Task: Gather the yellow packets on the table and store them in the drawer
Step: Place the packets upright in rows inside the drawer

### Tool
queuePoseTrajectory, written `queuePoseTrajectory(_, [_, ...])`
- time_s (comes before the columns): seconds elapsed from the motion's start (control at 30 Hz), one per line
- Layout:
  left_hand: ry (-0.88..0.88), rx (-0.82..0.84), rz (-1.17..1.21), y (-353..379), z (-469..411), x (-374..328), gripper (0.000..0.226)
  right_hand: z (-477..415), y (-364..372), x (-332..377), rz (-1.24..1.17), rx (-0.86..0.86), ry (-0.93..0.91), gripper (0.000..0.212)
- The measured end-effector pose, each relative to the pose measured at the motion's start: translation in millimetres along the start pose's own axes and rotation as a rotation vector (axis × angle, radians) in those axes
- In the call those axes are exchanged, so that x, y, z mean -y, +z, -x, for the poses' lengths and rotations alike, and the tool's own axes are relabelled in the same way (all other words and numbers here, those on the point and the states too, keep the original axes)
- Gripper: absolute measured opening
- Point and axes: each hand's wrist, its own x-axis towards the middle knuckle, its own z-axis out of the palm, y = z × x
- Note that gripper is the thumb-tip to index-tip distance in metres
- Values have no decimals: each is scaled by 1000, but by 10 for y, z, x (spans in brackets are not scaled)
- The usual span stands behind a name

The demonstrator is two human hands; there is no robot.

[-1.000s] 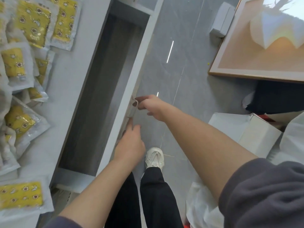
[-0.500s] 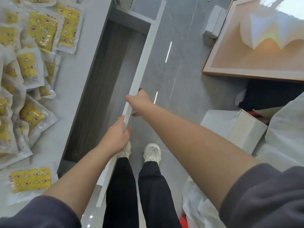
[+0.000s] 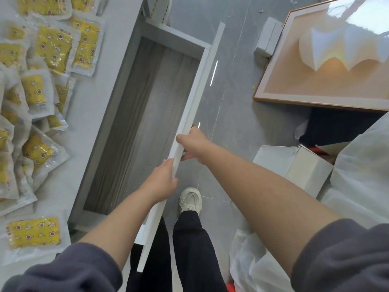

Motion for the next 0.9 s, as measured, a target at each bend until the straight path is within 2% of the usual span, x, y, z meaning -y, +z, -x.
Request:
queuePoseTrajectory(0.1, [-50,-36,89,-37,73,-50,50,53,37,12,17,-30,4,39])
queuePoseTrajectory(0.17, [-82,-126,167,-101,154,-32,57,132,91,26,124,-130,-51,55])
queuePoseTrajectory(0.23, [-59,-264,197,-237,268,53,45,252,152,38,297,-264,-139,72])
queuePoseTrajectory(0.33, [-43,-386,180,-515,460,258,7,493,279,77,570,-414,-298,80])
queuePoseTrajectory(0.4, [-58,-414,147,-727,580,444,12,611,466,148,772,-460,-387,79])
queuePoseTrajectory(0.5, [-59,-449,103,-1053,747,759,18,700,872,302,917,-363,-490,73])
queuePoseTrajectory(0.63, [48,-474,153,-1524,947,1108,24,801,1436,510,873,-316,-618,61])
queuePoseTrajectory(0.73, [147,-554,87,-1877,1058,1339,16,843,1856,677,806,-342,-671,53])
queuePoseTrajectory(0.9, [187,-727,-99,-2312,1126,1694,9,864,2284,912,611,-245,-532,40])
